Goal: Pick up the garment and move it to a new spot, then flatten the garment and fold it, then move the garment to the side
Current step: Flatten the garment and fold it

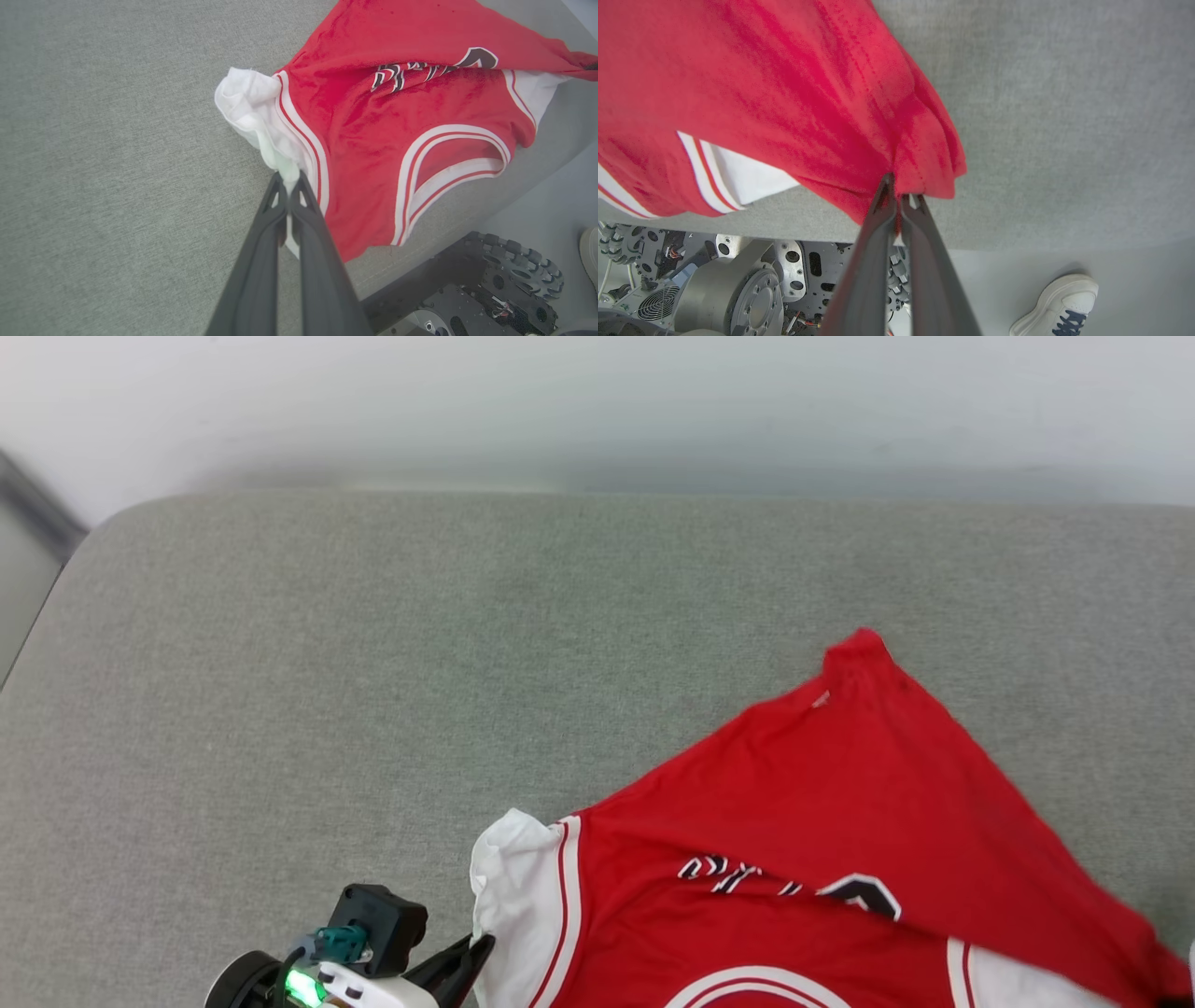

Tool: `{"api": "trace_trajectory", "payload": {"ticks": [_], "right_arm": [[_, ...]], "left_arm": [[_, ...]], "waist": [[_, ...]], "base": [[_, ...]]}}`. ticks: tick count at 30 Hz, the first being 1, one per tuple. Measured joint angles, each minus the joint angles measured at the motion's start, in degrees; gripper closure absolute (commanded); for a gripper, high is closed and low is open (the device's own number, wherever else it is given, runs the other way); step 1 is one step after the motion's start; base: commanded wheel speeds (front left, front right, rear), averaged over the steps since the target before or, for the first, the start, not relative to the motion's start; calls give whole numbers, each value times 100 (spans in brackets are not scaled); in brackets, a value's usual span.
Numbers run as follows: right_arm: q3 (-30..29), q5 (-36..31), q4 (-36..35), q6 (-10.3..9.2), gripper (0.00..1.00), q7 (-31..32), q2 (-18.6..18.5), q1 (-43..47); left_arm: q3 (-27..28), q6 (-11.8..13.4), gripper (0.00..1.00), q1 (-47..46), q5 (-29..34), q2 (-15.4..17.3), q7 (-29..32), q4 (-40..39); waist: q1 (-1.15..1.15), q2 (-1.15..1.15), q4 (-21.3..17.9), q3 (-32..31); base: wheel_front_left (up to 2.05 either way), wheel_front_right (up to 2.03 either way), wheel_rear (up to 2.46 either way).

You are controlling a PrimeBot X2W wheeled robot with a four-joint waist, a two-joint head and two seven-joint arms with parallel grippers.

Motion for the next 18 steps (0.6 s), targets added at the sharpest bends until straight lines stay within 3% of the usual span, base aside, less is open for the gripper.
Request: {"api": "trace_trajectory", "payload": {"ticks": [12,13,14,18], "right_arm": [[-175,-30,-269,0,100,-90,334,934],[-167,-29,-297,0,69,-121,333,933],[-155,-26,-314,0,0,-146,324,932],[-123,84,-380,0,0,-221,194,892]], "left_arm": [[-43,85,100,62,3,-111,-165,170],[-45,85,100,67,3,-110,-166,167],[-47,86,100,69,3,-107,-166,163],[-70,86,100,71,10,-97,-166,136]], "waist": [[0,0,-172,-264],[0,0,-171,-265],[0,0,-168,-262],[0,0,-135,-254]], "base": [[0,0,0],[0,0,0],[0,0,0],[0,0,0]]}}
